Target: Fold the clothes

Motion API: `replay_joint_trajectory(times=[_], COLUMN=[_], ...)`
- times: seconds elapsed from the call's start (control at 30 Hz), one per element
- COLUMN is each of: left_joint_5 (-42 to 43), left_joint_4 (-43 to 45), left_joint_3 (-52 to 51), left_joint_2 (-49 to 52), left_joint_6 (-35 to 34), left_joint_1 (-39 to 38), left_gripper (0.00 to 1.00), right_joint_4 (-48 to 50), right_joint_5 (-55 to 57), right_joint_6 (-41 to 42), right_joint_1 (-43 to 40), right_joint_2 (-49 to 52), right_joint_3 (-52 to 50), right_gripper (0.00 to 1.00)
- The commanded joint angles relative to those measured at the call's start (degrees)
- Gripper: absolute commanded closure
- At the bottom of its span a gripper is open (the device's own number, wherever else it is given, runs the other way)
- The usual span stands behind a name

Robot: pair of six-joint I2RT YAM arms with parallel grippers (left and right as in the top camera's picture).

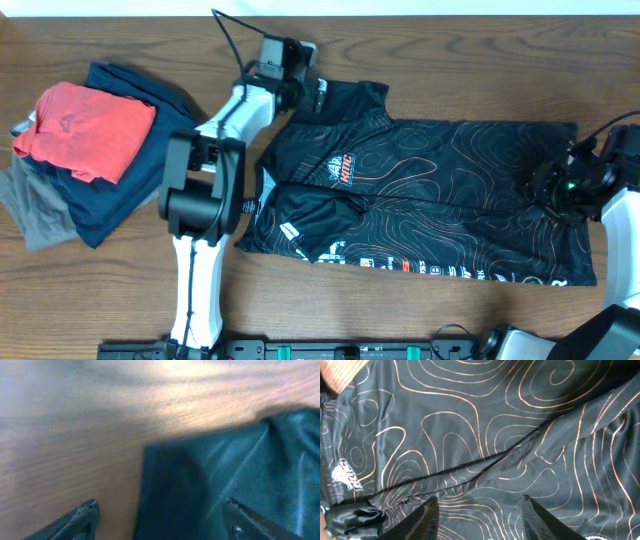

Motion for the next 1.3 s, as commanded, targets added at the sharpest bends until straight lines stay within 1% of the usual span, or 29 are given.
replay_joint_trajectory(times=[0.0,0.17,0.23,0.27,0.3,0.4,0.47,0.5,0.53,0.67,0.8,0.9,1.07,1.13,1.27], left_joint_5=[-0.2,-0.3,-0.3,-0.4,-0.7,-3.1,-3.9,-4.1,-4.3,-4.4,-4.4,-4.3,-4.2,-4.2,-4.2], left_joint_4=[0.2,-0.9,-1.3,-1.2,-1.1,-1.3,-2.1,-2.5,-2.9,-5.0,-7.9,-11.5,-16.7,-17.8,-20.1], left_joint_3=[0.7,0.6,0.6,0.6,0.6,0.6,0.6,0.6,0.6,0.6,0.6,0.6,0.6,0.6,0.6], left_joint_2=[1.8,2.7,2.7,2.7,2.7,2.7,2.7,2.7,2.6,0.6,-3.6,-6.6,-9.4,-9.9,-10.0], left_joint_6=[0.6,0.6,0.6,0.6,0.6,0.4,0.3,0.3,0.2,-1.2,-5.0,-7.0,-7.0,-7.0,-7.0], left_joint_1=[-1.6,-3.7,-4.6,-4.9,-5.1,-5.2,-5.0,-5.0,-4.9,-4.4,-3.2,-2.5,-2.3,-2.3,-2.3], left_gripper=[0.20,0.21,0.24,0.30,0.39,0.75,0.81,0.81,0.87,0.92,0.92,0.92,0.92,0.92,0.93], right_joint_4=[0.0,0.0,0.0,0.0,0.0,0.2,0.3,0.3,0.3,0.5,0.9,2.3,4.7,7.0,14.6], right_joint_5=[-0.2,-0.2,-0.2,-0.2,-0.2,-0.2,0.1,0.5,1.1,4.7,6.7,7.4,9.6,12.3,15.7], right_joint_6=[-0.7,-0.7,-0.7,-0.7,-0.7,-0.9,-0.9,-0.9,-0.9,-0.9,-0.9,-0.9,-0.9,0.1,1.3], right_joint_1=[0.7,0.7,0.7,0.7,0.7,0.7,0.7,0.7,0.7,0.7,0.7,0.7,0.7,0.7,0.6], right_joint_2=[-0.9,-0.9,-0.9,-0.9,-0.9,-0.9,-0.9,-0.9,-0.9,-0.8,0.4,3.0,10.2,13.4,19.5], right_joint_3=[0.8,0.8,0.8,0.8,0.8,0.8,0.8,0.8,0.8,0.8,0.8,1.7,7.7,10.8,16.0], right_gripper=[0.49,0.49,0.49,0.49,0.49,0.49,0.49,0.49,0.50,0.54,0.50,0.45,0.42,0.39,0.38])
